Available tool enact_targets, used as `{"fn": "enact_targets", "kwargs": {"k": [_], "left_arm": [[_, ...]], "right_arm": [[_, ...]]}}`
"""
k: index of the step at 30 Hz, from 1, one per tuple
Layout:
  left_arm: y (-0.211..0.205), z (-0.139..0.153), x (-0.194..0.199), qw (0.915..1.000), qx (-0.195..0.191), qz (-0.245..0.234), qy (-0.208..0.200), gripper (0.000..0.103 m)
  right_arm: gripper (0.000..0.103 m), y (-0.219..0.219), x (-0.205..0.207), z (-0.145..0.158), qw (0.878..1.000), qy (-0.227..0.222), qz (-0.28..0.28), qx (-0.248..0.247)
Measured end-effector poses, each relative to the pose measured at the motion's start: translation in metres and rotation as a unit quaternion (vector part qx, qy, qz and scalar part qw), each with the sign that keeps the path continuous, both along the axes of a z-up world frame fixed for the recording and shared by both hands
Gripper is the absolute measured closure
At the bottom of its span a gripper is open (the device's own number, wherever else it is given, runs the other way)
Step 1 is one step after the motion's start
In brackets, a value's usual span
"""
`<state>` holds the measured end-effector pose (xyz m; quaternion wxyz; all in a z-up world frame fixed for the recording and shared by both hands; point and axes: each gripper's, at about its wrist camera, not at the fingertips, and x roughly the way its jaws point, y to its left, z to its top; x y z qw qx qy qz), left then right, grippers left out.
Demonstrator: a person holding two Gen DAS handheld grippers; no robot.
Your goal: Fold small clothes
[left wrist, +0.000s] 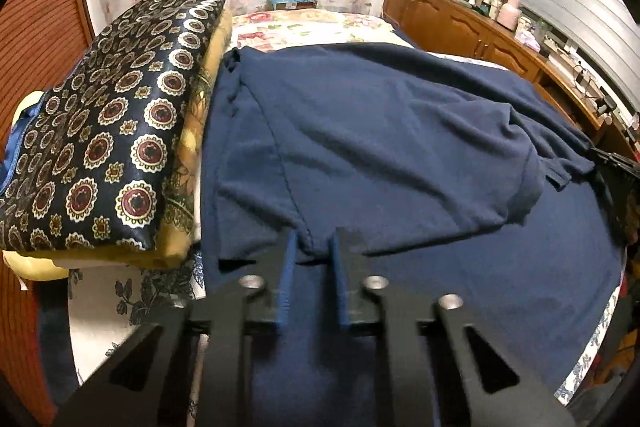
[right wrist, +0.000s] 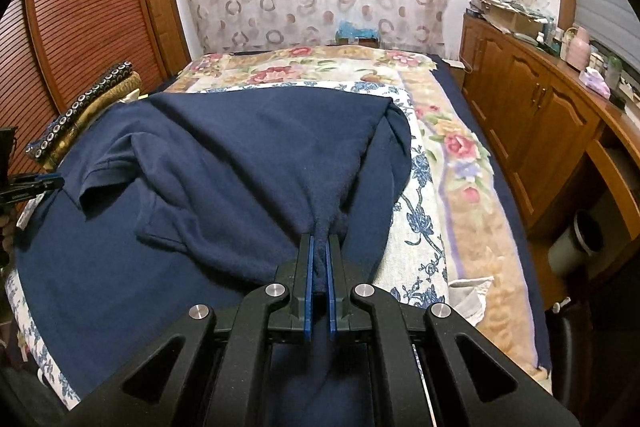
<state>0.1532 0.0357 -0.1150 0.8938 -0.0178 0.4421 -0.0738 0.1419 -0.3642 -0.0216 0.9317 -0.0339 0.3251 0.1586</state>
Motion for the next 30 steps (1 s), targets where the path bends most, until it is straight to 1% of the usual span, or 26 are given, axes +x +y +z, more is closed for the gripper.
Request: {"fn": "enact_targets", "kwargs": {"k": [1, 2, 3, 4, 9, 11, 13, 16, 21, 25, 27, 30], "left_arm": [[0.000, 0.001, 0.000, 1.0000, -0.001, -0.002, -0.001, 0.097], [0.000, 0.002, -0.002, 1.0000, 0.001, -0.006, -0.006, 0.098], [-0.002, 0.007, -0.005, 0.9998, 0.006, -0.012, -0.015, 0.098], [0.001, 0.013, -0.007, 0.9996, 0.006, -0.013, -0.023, 0.098], [0.016, 0.051, -0.026, 0.9972, -0.007, 0.001, -0.075, 0.099], [0.022, 0.065, -0.034, 0.9957, -0.011, 0.004, -0.092, 0.099], [0.026, 0.076, -0.043, 0.9944, -0.016, 0.004, -0.104, 0.099], [0.028, 0.087, -0.060, 0.9928, -0.027, -0.001, -0.117, 0.099], [0.032, 0.091, -0.089, 0.9918, -0.035, -0.004, -0.123, 0.099], [0.034, 0.085, -0.107, 0.9923, -0.037, 0.002, -0.118, 0.099], [0.033, 0.074, -0.113, 0.9936, -0.031, 0.002, -0.108, 0.099], [0.030, 0.058, -0.118, 0.9956, -0.023, 0.003, -0.091, 0.099]], "right_arm": [[0.098, 0.000, -0.001, 0.001, 1.000, -0.001, 0.003, 0.004], [0.098, -0.001, -0.001, 0.002, 1.000, -0.001, 0.008, 0.018], [0.098, -0.004, -0.002, 0.003, 0.999, -0.003, 0.003, 0.034], [0.098, -0.007, -0.002, 0.005, 0.999, -0.005, -0.002, 0.038], [0.098, -0.014, -0.015, 0.026, 0.998, -0.031, -0.002, 0.051], [0.098, -0.015, -0.024, 0.036, 0.998, -0.046, 0.000, 0.046], [0.098, -0.017, -0.036, 0.047, 0.997, -0.057, 0.004, 0.048], [0.098, -0.018, -0.055, 0.054, 0.997, -0.067, 0.012, 0.046], [0.098, -0.024, -0.090, 0.058, 0.997, -0.070, 0.022, 0.032], [0.098, -0.038, -0.112, 0.062, 0.997, -0.071, 0.021, 0.032], [0.098, -0.042, -0.118, 0.053, 0.998, -0.060, 0.019, 0.030], [0.098, -0.042, -0.118, 0.031, 0.999, -0.026, 0.019, 0.022]]}}
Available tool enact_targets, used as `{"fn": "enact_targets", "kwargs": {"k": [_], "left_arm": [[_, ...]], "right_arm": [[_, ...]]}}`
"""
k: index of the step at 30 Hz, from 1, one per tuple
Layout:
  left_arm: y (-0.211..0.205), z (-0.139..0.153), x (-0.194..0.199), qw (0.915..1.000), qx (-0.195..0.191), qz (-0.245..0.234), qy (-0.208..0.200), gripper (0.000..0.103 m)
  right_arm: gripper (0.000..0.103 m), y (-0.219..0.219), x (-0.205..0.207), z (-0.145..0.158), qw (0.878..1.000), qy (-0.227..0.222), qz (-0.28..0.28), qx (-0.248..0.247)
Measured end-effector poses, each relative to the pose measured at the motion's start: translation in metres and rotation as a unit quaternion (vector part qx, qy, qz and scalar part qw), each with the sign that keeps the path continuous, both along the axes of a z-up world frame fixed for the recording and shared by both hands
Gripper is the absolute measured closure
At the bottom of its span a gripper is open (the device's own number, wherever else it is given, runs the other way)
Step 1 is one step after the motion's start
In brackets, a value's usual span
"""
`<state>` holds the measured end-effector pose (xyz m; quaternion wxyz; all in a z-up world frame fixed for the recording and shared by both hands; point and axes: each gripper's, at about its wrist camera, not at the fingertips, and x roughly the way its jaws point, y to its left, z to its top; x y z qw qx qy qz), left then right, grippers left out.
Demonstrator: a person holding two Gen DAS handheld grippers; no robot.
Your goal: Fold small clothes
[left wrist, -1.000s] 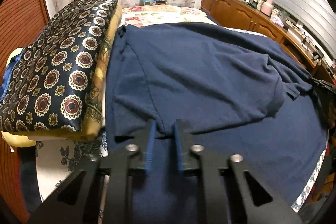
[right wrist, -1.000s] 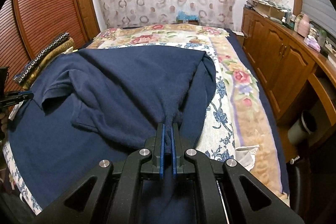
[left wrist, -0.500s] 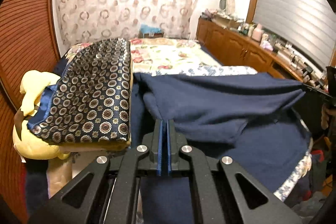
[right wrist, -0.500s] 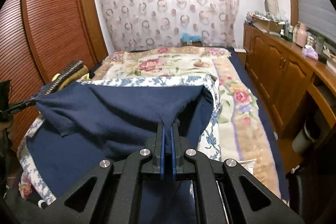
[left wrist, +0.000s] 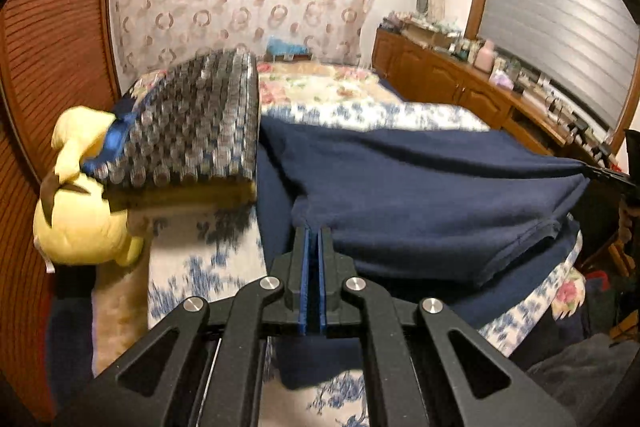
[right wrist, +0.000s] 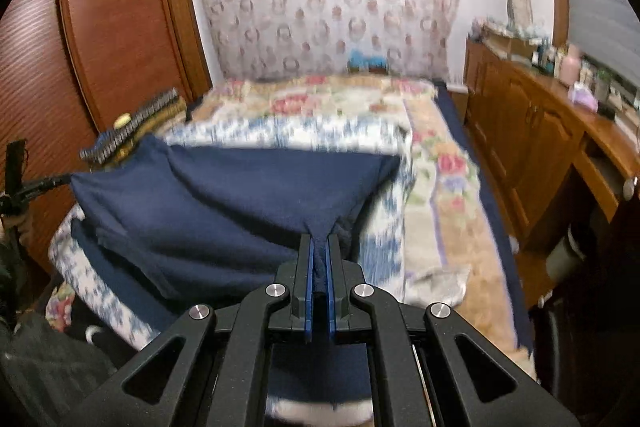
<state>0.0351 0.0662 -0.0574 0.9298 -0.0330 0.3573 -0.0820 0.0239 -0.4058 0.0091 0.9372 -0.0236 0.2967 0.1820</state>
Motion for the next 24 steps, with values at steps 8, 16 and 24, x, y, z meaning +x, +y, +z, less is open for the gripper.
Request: {"fn": "enact_targets", "kwargs": {"k": [8, 16, 24], "left_arm": [[-0.003, -0.021, -0.005, 0.9997, 0.004, 0.011, 0.021, 0.099], [-0.005, -0.012, -0.014, 0.9999, -0.007, 0.013, 0.009, 0.085], [-0.004, -0.018, -0.011, 0.9996, -0.013, 0.018, 0.018, 0.043]], "right_arm": [[0.096, 0.006, 0.017, -0.041, 0.999, 0.050, -0.013, -0.013], [0.072, 0.007, 0.024, -0.013, 0.998, 0.013, -0.044, -0.033], [0.056, 0.036, 0.034, -0.010, 0.998, -0.019, -0.036, -0.038]]}}
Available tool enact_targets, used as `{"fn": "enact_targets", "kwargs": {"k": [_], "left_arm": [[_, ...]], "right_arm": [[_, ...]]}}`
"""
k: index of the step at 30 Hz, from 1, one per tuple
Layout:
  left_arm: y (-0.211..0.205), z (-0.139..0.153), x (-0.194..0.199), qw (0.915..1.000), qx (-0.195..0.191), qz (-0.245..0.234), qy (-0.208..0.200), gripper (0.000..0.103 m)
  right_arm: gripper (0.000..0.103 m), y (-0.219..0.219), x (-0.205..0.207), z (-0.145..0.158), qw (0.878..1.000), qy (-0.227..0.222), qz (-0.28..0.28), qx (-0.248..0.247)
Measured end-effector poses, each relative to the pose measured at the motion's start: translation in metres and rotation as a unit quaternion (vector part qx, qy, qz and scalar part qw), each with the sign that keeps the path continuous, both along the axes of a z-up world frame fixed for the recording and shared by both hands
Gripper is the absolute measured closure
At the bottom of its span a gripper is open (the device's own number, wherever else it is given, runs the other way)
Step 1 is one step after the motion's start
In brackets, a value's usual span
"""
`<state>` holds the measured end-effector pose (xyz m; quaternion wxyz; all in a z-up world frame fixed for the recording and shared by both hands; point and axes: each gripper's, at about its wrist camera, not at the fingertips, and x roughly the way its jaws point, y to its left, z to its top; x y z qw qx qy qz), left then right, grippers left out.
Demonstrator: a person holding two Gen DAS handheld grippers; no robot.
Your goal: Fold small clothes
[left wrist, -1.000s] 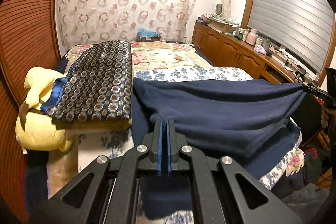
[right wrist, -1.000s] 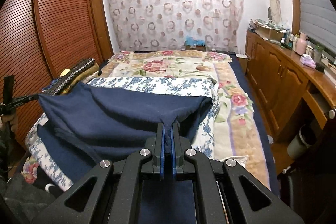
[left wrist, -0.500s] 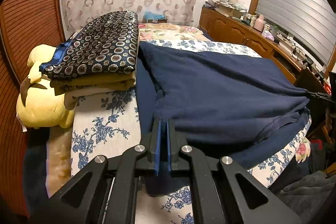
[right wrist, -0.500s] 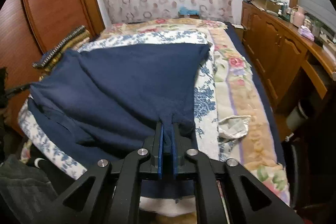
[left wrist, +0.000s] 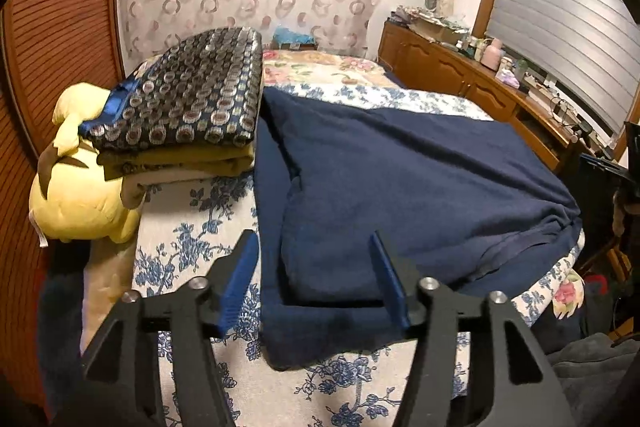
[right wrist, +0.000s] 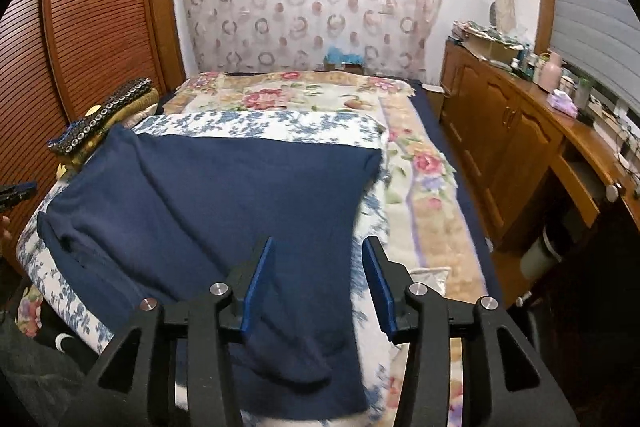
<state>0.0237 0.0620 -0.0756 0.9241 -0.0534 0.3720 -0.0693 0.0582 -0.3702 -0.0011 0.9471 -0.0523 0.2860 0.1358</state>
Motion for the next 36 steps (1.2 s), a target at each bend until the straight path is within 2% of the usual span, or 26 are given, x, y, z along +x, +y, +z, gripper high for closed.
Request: {"fn": "enact_targets", "kwargs": {"k": [11, 20, 27, 36], "left_arm": [[-0.002, -0.034, 0.008, 0.9987, 0.005, 0.018, 0.047, 0.042], [0.001, -0.045, 0.007, 0.9977, 0.007, 0.029, 0.061, 0.042], [-0.001, -0.048, 0.002, 0.9976, 0.006, 0.031, 0.061, 0.042], [-0.003, -0.048, 0.005, 0.9975, 0.013, 0.034, 0.061, 0.042]], "right_arm": [[0.056, 0.064, 0.058, -0.053, 0.997, 0.045, 0.060, -0.007], [0.056, 0.077, 0.086, -0.071, 0.995, 0.072, 0.066, -0.034], [0.055, 0.085, 0.090, -0.076, 0.996, 0.047, 0.062, -0.052], [0.054, 0.084, 0.085, -0.079, 0.996, 0.044, 0.060, -0.048]]}}
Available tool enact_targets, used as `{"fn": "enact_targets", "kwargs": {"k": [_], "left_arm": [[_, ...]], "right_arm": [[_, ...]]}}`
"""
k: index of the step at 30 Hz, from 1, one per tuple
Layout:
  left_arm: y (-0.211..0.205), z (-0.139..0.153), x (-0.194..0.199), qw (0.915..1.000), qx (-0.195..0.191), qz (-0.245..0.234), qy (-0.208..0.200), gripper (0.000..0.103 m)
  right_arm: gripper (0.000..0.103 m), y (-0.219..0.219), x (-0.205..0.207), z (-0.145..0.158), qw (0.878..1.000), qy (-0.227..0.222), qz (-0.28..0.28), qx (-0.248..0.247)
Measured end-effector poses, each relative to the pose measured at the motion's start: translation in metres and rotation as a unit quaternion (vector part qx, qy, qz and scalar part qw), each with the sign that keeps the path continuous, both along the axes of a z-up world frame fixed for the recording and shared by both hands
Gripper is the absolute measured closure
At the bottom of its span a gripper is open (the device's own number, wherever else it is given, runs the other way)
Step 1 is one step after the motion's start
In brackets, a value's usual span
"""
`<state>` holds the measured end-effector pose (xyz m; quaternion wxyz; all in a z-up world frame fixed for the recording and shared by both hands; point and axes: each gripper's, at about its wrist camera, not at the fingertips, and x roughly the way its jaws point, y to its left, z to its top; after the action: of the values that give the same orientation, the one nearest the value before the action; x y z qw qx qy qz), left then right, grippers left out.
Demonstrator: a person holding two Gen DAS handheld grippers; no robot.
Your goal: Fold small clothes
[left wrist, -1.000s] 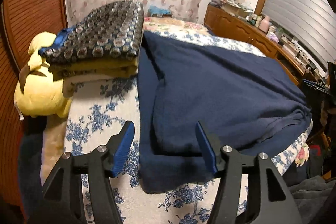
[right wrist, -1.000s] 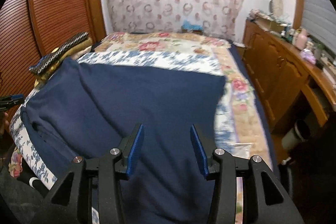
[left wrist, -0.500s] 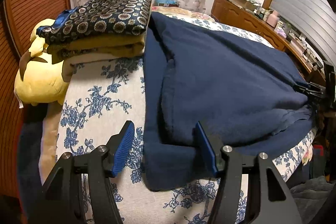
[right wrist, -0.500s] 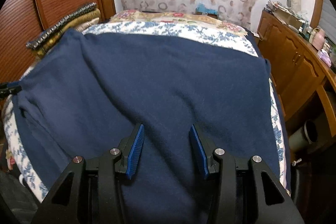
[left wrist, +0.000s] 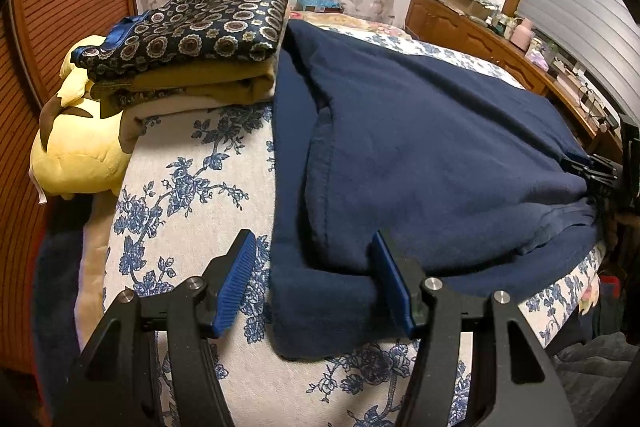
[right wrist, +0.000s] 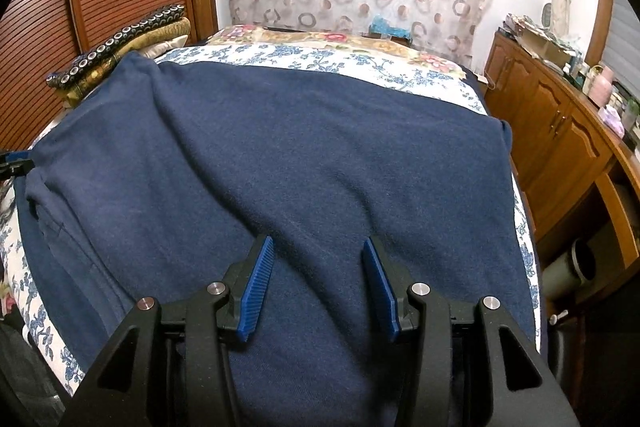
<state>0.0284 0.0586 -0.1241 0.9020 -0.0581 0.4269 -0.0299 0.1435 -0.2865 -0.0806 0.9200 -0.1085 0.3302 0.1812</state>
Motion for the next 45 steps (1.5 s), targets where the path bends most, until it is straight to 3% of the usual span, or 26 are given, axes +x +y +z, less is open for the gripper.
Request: {"fn": "enact_targets", "kwargs": {"k": [10, 14, 16, 20, 21, 33, 38, 45], "left_arm": [[-0.002, 0.000, 0.006, 0.9997, -0.021, -0.007, -0.003, 0.042], [-0.004, 0.001, 0.010, 0.9998, -0.016, -0.005, -0.005, 0.051], [-0.004, 0.001, 0.012, 0.9999, -0.014, -0.005, -0.005, 0.056], [-0.003, 0.001, 0.015, 0.9993, -0.030, -0.020, -0.003, 0.090], [-0.005, 0.003, 0.017, 0.9990, -0.035, -0.028, -0.007, 0.093], [-0.054, 0.067, 0.037, 0.9893, -0.050, -0.087, -0.106, 0.095], [-0.094, 0.095, 0.061, 0.9780, -0.065, -0.141, -0.140, 0.095], [-0.161, 0.114, 0.093, 0.9623, -0.083, -0.208, -0.155, 0.095]], "right_arm": [[0.054, -0.002, -0.010, 0.001, 1.000, -0.001, 0.000, 0.001], [0.054, -0.002, -0.010, 0.001, 1.000, -0.002, 0.000, 0.000], [0.054, -0.003, -0.009, 0.001, 1.000, -0.001, 0.001, 0.001], [0.054, -0.003, -0.009, 0.001, 1.000, -0.001, 0.001, 0.001], [0.054, -0.003, -0.009, 0.001, 1.000, -0.001, 0.001, 0.001], [0.054, -0.004, -0.009, 0.003, 1.000, 0.003, 0.003, 0.005], [0.054, -0.015, -0.019, 0.014, 1.000, -0.006, 0.004, 0.030], [0.054, -0.031, -0.045, 0.032, 0.998, -0.036, 0.004, 0.046]]}}
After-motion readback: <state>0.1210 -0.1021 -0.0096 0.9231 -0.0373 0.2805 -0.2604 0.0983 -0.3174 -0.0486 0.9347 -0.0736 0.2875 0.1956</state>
